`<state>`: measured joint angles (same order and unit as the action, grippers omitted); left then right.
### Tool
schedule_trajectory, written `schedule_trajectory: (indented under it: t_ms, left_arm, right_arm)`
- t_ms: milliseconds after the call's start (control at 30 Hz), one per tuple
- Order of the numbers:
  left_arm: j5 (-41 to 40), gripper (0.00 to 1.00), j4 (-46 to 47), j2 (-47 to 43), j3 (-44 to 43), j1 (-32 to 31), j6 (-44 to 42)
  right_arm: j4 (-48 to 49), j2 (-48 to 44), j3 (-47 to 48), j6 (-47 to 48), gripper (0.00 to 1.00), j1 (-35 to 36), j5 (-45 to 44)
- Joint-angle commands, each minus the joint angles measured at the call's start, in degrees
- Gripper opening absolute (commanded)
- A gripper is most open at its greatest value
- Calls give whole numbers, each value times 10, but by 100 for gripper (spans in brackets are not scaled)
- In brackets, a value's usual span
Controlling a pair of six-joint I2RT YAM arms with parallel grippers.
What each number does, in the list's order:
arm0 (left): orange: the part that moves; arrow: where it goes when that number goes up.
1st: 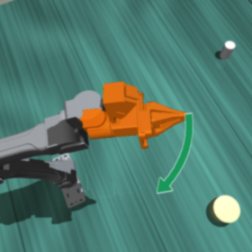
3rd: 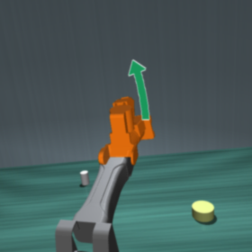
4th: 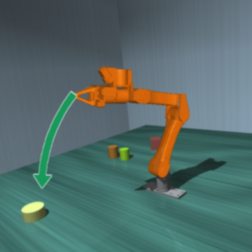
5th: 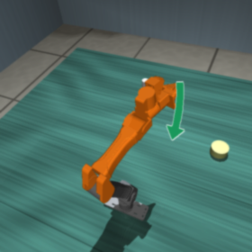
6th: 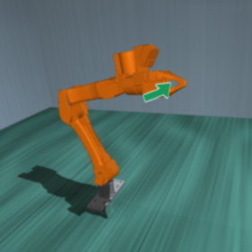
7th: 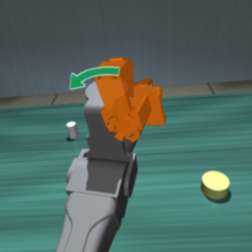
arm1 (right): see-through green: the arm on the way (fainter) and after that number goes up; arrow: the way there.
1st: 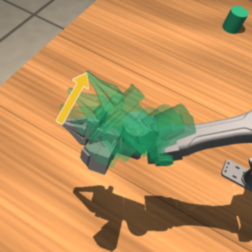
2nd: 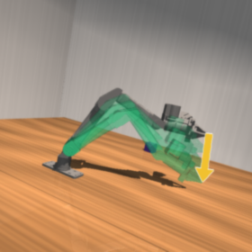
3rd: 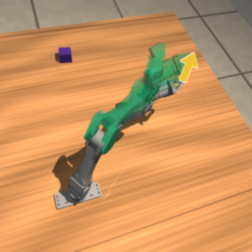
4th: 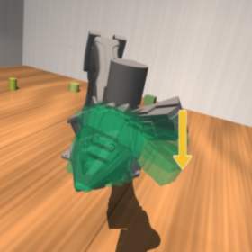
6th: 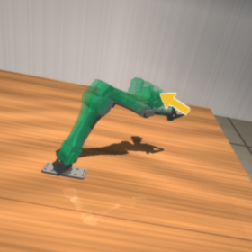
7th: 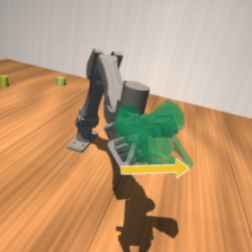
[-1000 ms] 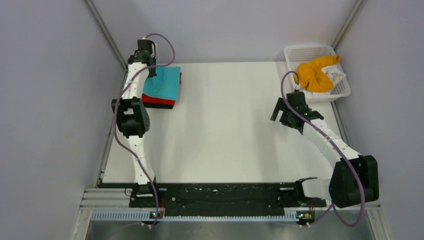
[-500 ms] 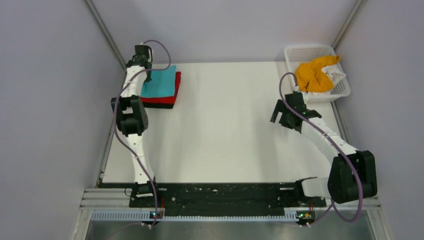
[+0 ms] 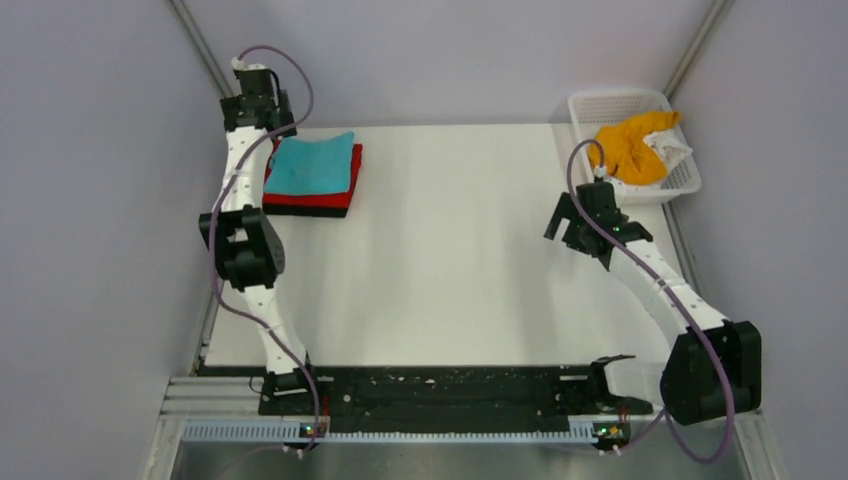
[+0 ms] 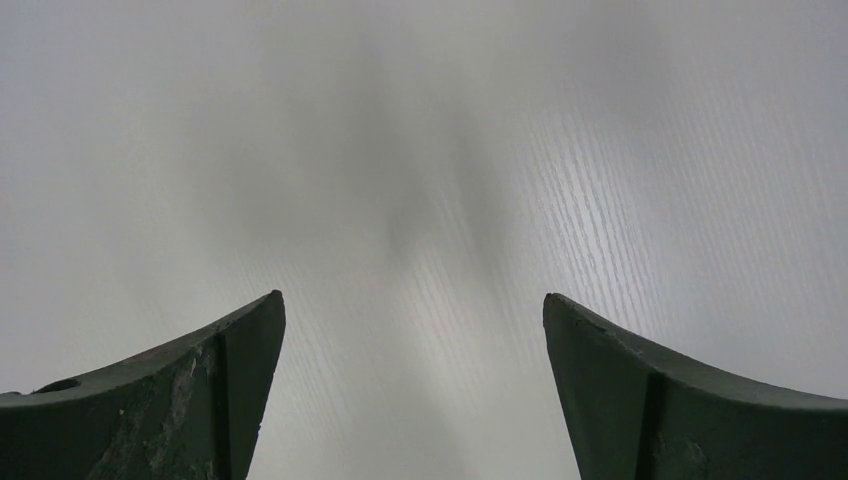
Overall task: Fold and stack the t-shirts
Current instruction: Reset both arms
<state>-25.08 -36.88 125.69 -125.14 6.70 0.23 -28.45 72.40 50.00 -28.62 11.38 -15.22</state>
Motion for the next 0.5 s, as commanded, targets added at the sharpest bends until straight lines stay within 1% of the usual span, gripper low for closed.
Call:
schedule_trajectory:
  t_ms: [0, 100, 133, 200, 233, 300, 367, 467]
  left_arm:
    - [182, 99, 48, -215, 136, -2, 125]
    - [287, 98, 118, -342, 300, -17, 184]
    - [301, 99, 147, -387, 365, -28, 201]
    - [304, 98, 205, -473, 490, -60, 225]
    - [297, 99, 223, -509, 569, -82, 232]
    - [274, 99, 241, -578, 670, -120, 244]
    - [262, 99, 231, -632, 747, -142, 267]
    - [268, 99, 199, -725, 838, -151, 296]
  right_arm:
    - [3, -76, -3, -5, 99, -2, -17]
    - [3, -121, -27, -5, 99, -2, -16]
    - [3, -136, -37, -4, 99, -1, -14]
    - [2, -166, -55, -1, 99, -1, -11]
    - [2, -180, -65, 2, 99, -2, -9]
    - [1, -210, -86, 3, 99, -1, -4]
    - [0, -235, -103, -3, 99, -2, 5]
    - [12, -269, -138, -20, 99, -2, 12]
